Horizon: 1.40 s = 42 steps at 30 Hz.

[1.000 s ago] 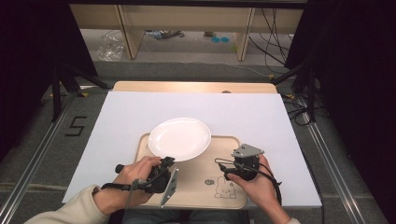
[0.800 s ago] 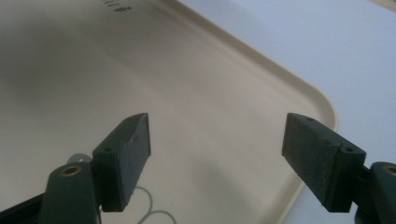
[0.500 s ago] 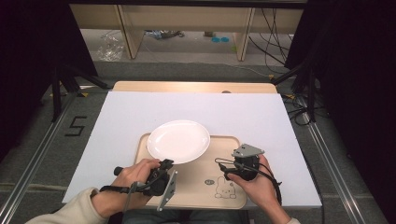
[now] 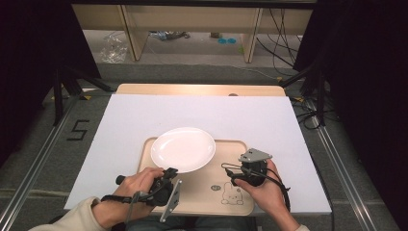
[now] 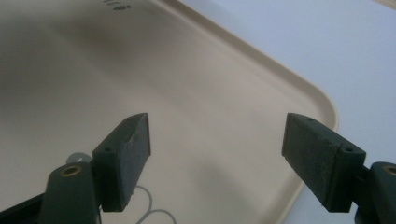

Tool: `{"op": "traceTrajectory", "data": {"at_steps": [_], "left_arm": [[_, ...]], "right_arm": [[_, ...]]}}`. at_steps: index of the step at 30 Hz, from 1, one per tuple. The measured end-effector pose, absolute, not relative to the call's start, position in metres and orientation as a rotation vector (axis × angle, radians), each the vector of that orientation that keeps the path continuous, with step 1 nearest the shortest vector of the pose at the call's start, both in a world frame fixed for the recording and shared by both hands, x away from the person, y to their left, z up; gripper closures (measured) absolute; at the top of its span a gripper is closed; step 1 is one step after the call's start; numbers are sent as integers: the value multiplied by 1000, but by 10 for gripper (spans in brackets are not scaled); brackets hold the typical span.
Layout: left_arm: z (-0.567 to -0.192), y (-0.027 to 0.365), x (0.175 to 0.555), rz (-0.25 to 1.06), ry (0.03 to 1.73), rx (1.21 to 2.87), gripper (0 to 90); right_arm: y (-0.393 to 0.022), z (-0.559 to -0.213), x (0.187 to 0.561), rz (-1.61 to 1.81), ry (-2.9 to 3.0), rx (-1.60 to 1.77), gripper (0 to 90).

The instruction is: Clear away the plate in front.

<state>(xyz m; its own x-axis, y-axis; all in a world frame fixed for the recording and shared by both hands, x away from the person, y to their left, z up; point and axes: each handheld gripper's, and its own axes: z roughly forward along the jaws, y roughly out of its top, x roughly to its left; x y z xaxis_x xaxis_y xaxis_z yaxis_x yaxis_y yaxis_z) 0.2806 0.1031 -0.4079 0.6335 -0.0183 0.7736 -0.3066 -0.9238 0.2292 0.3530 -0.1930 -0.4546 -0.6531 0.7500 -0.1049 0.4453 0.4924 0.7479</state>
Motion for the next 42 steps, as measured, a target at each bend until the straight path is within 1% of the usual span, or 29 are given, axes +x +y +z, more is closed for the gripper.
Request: {"op": "traceTrajectory", "data": {"at_steps": [12, 23, 35, 42], "left_arm": [[-413, 103, 276, 1166, -276, 2530, 872], [-422, 99, 272, 1109, -298, 2548, 870], [-431, 95, 274, 1035, -290, 2570, 866], [-434, 95, 278, 956, -290, 2580, 874]], "right_arm": [[-193, -455, 353, 983, 2325, 993, 249], [-193, -456, 354, 965, 2327, 981, 251], [-194, -456, 353, 968, 2321, 994, 253], [-193, -456, 353, 972, 2318, 993, 253]]}}
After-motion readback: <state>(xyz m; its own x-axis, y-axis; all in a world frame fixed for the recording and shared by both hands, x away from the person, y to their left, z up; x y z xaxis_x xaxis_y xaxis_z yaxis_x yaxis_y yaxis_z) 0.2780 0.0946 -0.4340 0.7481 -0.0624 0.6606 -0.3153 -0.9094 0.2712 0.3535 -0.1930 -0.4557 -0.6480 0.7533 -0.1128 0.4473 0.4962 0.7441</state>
